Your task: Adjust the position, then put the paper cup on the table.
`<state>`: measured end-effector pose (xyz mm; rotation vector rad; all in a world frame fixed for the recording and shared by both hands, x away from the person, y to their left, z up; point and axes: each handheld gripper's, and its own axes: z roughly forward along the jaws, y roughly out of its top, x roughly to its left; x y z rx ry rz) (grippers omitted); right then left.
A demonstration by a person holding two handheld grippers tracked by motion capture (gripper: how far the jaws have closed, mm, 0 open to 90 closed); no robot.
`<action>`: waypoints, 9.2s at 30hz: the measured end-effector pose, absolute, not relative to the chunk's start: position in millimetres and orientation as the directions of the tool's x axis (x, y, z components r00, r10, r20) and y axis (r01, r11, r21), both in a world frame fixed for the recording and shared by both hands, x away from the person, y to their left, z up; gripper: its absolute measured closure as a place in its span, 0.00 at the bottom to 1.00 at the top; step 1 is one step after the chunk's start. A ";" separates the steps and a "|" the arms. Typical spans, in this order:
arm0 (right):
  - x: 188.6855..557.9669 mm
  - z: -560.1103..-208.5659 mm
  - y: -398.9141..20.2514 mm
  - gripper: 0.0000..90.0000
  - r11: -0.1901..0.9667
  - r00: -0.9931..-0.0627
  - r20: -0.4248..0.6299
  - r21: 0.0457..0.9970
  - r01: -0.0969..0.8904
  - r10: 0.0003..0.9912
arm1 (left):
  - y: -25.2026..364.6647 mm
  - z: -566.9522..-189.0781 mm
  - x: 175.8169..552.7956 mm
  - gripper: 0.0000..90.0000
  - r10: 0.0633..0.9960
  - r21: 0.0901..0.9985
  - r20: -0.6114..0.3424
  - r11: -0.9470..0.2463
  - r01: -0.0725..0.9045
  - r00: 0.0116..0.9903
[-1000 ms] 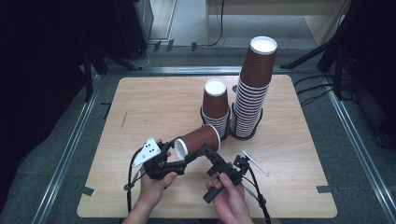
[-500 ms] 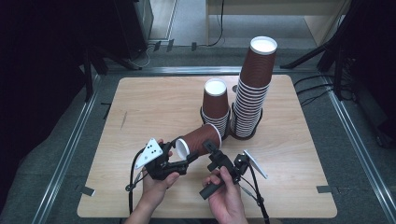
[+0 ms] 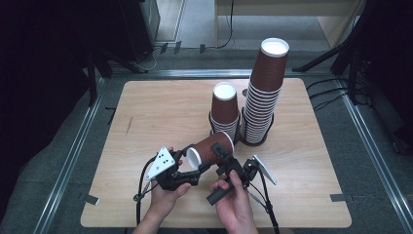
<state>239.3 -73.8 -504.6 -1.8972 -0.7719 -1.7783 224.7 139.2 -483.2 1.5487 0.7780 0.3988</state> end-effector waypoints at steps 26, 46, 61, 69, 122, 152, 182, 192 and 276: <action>251.9 -509.0 -84.8 0.08 -0.780 0.046 0.995 0.040 0.625 0.088 | 130.8 -490.1 222.8 0.26 0.637 0.965 -0.184 -0.029 0.261 0.749; 251.5 -498.3 -106.4 0.09 -0.782 -0.145 0.894 0.442 0.439 0.424 | 146.2 -489.3 224.5 0.11 0.623 0.939 -0.287 0.033 0.342 0.728; 251.7 -486.4 -129.4 0.10 -0.579 -0.300 0.631 0.776 0.251 0.715 | 174.8 -490.9 223.0 0.12 0.702 0.928 -0.302 0.060 0.369 0.645; 247.6 -487.8 -150.1 0.10 -0.417 -0.351 0.462 0.887 0.198 0.815 | 214.5 -501.3 216.6 0.11 0.772 0.923 -0.296 0.078 0.378 0.563; 298.7 -519.8 -245.2 0.10 0.013 -0.087 -0.010 1.000 0.027 0.996 | 338.6 -548.4 181.2 0.11 0.945 0.910 -0.188 0.064 0.411 0.269; 345.8 -544.0 -251.8 0.10 0.093 0.010 -0.095 0.988 0.126 0.995 | 335.0 -550.4 180.4 0.11 0.943 0.910 -0.165 0.032 0.413 0.290; 317.1 -528.3 -259.5 0.00 -0.059 -0.102 0.078 0.984 0.170 0.992 | 334.0 -550.6 180.8 0.11 0.943 0.906 -0.162 0.026 0.421 0.291; 302.2 -523.5 -262.6 0.00 -0.060 -0.128 0.080 0.986 0.155 0.988 | 333.6 -550.6 181.0 0.11 0.943 0.906 -0.159 0.023 0.422 0.291; 206.0 -548.1 -335.5 0.04 0.018 -0.092 0.004 0.971 0.239 0.996 | 333.4 -551.0 183.2 0.11 0.942 0.902 -0.157 0.014 0.431 0.298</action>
